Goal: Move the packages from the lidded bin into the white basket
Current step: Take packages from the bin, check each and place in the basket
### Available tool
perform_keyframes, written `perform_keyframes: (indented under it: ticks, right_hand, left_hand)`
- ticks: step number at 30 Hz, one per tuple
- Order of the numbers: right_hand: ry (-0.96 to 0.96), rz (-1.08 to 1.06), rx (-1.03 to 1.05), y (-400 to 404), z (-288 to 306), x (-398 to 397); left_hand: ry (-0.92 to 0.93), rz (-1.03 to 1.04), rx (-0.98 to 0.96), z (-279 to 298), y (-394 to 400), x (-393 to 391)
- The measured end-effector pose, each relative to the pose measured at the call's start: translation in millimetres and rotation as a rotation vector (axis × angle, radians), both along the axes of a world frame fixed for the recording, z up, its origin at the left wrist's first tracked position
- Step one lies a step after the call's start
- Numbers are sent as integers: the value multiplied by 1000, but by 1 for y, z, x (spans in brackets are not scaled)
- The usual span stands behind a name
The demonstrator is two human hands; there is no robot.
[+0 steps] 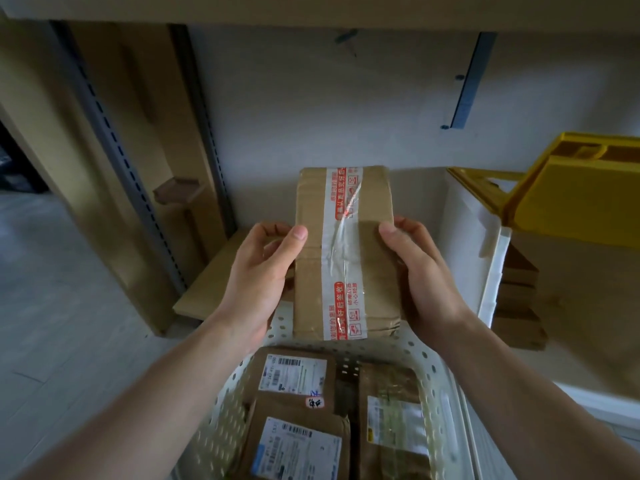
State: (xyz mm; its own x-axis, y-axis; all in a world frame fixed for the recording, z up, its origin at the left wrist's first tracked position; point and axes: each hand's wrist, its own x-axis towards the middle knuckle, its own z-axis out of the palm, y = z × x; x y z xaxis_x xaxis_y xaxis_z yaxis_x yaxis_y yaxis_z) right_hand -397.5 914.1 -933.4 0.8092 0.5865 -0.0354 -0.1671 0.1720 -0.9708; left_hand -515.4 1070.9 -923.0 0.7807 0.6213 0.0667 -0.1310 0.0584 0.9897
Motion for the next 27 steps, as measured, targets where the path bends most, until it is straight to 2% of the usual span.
perform_keyframes:
  ticks: [3, 12, 14, 19, 23, 27]
  right_hand:
    - [8, -20, 42, 6, 0, 4]
    - [-59, 14, 2, 15, -7, 11]
    - [-86, 14, 12, 17, -6, 11]
    - [-44, 115, -27, 19, -8, 9]
    - [-39, 190, -36, 18, -12, 12]
    - [-68, 182, -42, 15, -14, 14]
  left_hand:
    - [25, 61, 17, -5, 6, 4]
    - [92, 182, 168, -16, 11, 13]
    - [110, 141, 165, -16, 8, 12]
    - [-17, -45, -71, -13, 2, 9]
    - [-22, -168, -52, -15, 4, 6]
    - [-40, -191, 16, -17, 5, 3]
